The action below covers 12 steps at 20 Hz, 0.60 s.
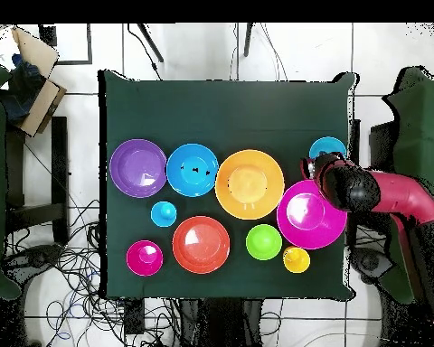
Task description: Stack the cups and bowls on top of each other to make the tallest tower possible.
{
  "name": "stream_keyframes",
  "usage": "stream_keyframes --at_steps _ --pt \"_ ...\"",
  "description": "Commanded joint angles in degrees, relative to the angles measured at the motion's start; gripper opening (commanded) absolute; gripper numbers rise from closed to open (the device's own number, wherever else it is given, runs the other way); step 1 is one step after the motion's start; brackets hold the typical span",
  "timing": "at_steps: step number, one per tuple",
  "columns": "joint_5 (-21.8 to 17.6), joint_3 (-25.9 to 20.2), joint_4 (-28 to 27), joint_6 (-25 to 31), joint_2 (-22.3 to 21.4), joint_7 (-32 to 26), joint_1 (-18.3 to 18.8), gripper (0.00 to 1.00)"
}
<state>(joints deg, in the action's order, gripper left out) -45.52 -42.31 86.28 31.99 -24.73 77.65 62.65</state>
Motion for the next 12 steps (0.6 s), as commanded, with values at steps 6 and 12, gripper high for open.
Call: stream_keyframes --at_steps 6,12 --pt "-4.5 3.8 0.1 -3.8 5.2 -3.3 -3.4 1.0" --pt "-4.0 1.9 -3.3 -3.3 9.5 -8.0 -1.6 1.0"
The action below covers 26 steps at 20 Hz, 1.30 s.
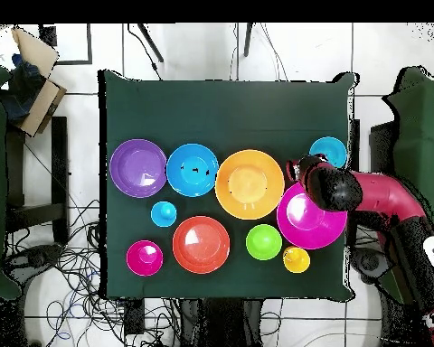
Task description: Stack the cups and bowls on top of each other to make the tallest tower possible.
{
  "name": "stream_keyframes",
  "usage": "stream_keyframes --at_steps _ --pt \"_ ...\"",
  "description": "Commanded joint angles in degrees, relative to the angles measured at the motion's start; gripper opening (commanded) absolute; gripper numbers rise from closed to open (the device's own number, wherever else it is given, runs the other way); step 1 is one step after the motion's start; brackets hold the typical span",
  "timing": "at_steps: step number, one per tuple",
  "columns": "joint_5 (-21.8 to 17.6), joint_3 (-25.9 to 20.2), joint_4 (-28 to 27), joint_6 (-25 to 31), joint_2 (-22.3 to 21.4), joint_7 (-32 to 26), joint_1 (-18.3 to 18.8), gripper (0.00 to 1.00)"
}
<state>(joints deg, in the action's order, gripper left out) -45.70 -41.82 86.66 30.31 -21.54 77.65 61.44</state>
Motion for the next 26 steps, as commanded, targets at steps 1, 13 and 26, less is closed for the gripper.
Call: stream_keyframes --at_steps 1,13,26 --pt "-3.5 1.0 -4.1 -1.2 6.7 -8.8 0.0 1.0" --pt "-1.8 -1.2 -1.8 2.2 4.5 -11.5 2.8 1.0" --pt "0.6 -1.9 4.2 4.6 -2.9 -9.3 4.2 1.0"
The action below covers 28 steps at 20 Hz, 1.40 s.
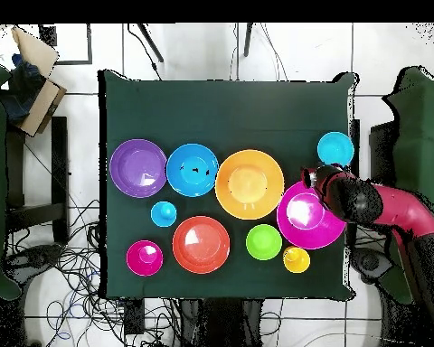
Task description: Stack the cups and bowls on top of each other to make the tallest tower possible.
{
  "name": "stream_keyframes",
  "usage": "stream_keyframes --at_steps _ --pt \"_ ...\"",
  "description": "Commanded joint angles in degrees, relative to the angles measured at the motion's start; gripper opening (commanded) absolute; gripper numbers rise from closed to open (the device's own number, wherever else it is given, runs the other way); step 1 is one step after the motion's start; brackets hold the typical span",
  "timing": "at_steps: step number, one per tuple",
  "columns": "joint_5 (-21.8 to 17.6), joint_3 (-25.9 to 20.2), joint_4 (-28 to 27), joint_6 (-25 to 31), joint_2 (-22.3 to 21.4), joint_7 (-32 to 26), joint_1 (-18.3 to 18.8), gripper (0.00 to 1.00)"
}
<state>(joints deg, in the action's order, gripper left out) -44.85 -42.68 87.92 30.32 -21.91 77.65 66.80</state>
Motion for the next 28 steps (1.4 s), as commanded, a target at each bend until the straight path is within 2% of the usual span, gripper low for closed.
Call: stream_keyframes --at_steps 1,21,25,28 --pt "-0.2 -1.1 3.0 4.6 -2.6 -9.4 -1.2 1.0" --pt "-0.4 -0.7 1.4 3.7 -1.0 -9.8 -1.9 1.0" --pt "-1.2 -0.8 -1.0 2.5 1.9 -10.4 -2.3 1.0" --pt "-0.7 -1.8 -2.4 3.6 4.0 -13.4 -1.2 1.0"
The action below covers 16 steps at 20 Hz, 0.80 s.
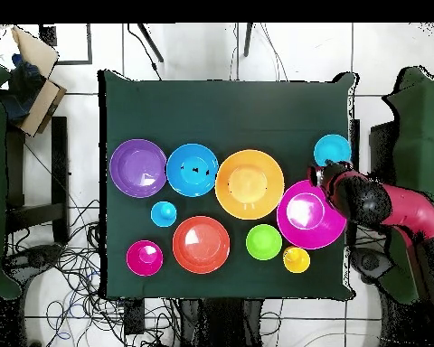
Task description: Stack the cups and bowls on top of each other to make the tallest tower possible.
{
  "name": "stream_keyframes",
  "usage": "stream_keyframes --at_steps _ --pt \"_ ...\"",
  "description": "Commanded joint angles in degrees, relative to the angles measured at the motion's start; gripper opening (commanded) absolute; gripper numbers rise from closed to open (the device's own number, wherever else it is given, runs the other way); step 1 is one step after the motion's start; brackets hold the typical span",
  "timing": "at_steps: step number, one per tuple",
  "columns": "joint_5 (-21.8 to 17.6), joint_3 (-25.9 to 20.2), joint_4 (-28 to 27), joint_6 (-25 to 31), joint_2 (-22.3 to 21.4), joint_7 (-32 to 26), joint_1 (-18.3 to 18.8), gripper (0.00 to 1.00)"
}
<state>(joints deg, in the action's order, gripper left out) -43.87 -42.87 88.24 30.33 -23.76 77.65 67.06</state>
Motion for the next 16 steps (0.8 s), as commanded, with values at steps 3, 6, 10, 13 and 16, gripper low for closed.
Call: stream_keyframes --at_steps 3,6,10,13,16 --pt "-1.6 -2.2 -3.8 4.5 6.7 -15.1 -1.0 1.0" --pt "-1.7 -2.7 -5.3 4.9 8.1 -16.9 -0.2 1.0" --pt "-2.3 -3.3 -6.7 4.6 10.3 -18.6 0.7 1.0" --pt "-2.6 -3.7 -7.1 4.6 11.2 -19.3 1.2 1.0" --pt "-2.7 -4.1 -7.1 4.7 11.6 -19.6 1.6 1.0"
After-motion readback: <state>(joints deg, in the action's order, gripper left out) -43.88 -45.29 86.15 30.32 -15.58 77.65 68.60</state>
